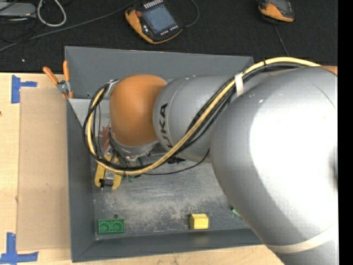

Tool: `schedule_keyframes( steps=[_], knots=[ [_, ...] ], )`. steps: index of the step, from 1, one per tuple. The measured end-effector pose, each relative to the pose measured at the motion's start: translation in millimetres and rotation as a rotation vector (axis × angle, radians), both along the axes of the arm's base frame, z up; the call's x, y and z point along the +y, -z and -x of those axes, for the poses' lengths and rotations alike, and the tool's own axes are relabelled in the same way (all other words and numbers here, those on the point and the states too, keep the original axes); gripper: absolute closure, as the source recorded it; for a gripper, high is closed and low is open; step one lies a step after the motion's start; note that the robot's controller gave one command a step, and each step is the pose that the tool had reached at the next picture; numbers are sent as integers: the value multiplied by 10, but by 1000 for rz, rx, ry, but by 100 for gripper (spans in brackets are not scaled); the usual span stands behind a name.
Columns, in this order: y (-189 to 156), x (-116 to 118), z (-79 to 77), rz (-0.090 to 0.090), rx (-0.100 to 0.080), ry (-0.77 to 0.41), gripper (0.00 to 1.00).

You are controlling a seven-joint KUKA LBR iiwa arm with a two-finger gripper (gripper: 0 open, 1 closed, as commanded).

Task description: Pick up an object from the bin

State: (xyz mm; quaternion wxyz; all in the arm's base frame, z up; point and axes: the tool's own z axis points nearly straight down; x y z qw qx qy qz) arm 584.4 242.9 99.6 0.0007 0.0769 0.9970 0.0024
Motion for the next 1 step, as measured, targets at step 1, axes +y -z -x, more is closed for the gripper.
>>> schedule_keyframes(
  steps=[1],
  knots=[
    [-225, -3, 3, 0, 2, 0, 100]
  ],
)
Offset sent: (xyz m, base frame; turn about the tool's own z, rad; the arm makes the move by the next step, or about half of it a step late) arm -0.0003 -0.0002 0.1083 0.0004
